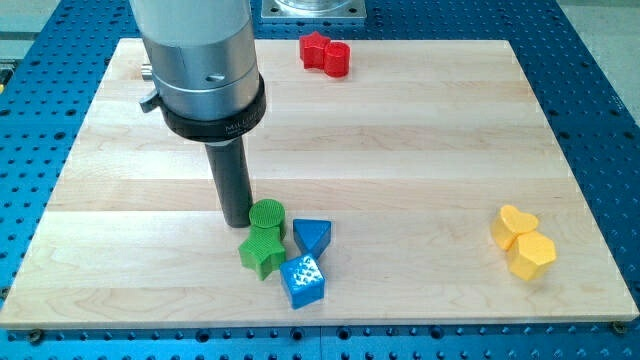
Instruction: Place the red blocks vertical to each other
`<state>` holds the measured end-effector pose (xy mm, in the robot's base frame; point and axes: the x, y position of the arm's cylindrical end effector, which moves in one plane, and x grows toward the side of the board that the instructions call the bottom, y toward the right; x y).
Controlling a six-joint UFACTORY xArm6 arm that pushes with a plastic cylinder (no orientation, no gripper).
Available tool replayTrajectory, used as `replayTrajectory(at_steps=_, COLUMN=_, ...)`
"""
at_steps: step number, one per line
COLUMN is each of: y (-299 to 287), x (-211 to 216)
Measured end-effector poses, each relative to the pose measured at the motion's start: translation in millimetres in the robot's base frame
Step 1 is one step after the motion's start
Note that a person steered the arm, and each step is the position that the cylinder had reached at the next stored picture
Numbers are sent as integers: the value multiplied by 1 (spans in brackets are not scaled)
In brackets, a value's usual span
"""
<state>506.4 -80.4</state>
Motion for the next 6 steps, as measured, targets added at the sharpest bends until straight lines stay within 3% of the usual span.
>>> replayTrajectory(at_steps=1, y=-10, x=-88)
replayTrajectory(at_steps=2, y=-59, x=-189)
replayTrajectory(at_steps=3, y=-38, x=-276)
replayTrajectory(at_steps=4, y=24, x=-303)
replayTrajectory(at_steps=5, y=135, x=-281)
replayTrajectory(at_steps=6, y=202, x=-212)
